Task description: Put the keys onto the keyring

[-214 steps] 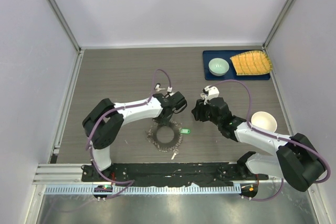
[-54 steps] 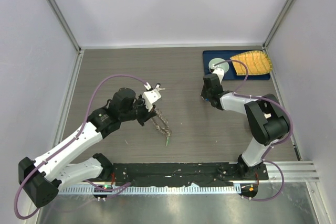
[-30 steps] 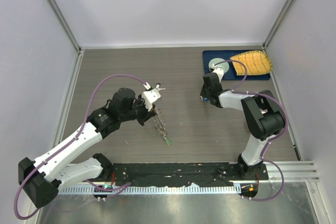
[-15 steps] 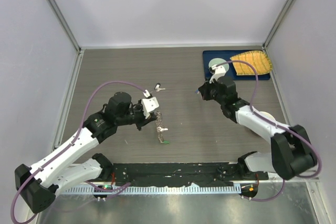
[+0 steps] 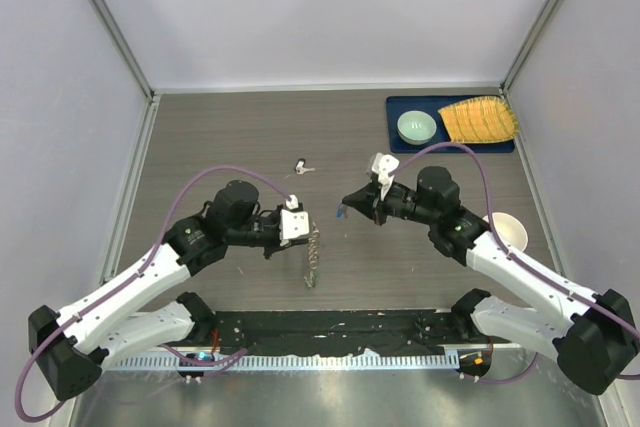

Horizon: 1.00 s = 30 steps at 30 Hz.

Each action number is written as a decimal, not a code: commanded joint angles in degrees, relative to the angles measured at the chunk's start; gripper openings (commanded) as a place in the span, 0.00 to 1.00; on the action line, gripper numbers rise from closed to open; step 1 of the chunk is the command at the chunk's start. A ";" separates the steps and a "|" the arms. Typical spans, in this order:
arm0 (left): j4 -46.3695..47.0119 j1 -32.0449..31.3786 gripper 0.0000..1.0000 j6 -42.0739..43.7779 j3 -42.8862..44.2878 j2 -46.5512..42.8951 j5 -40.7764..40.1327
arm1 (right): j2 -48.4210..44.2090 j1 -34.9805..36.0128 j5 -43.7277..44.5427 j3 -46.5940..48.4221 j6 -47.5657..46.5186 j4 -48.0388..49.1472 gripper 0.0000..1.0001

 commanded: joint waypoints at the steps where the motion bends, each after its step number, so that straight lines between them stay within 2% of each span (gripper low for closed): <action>1: 1.17 -1.17 0.00 3.66 2.86 0.28 2.02 | -0.94 3.80 -7.87 0.19 -6.24 -0.92 0.01; 14: 5.83 -1.52 0.00 3.23 -0.13 -0.16 0.18 | 1.78 10.23 -11.04 0.54 -8.53 0.13 0.01; 21: 8.12 -1.61 0.00 0.77 -1.00 0.28 -1.50 | 2.57 11.20 -11.21 0.27 -7.57 2.06 0.01; 30: 10.05 -1.61 0.00 -1.70 -1.09 0.55 0.70 | 4.24 12.34 -10.95 0.89 -7.65 3.03 0.01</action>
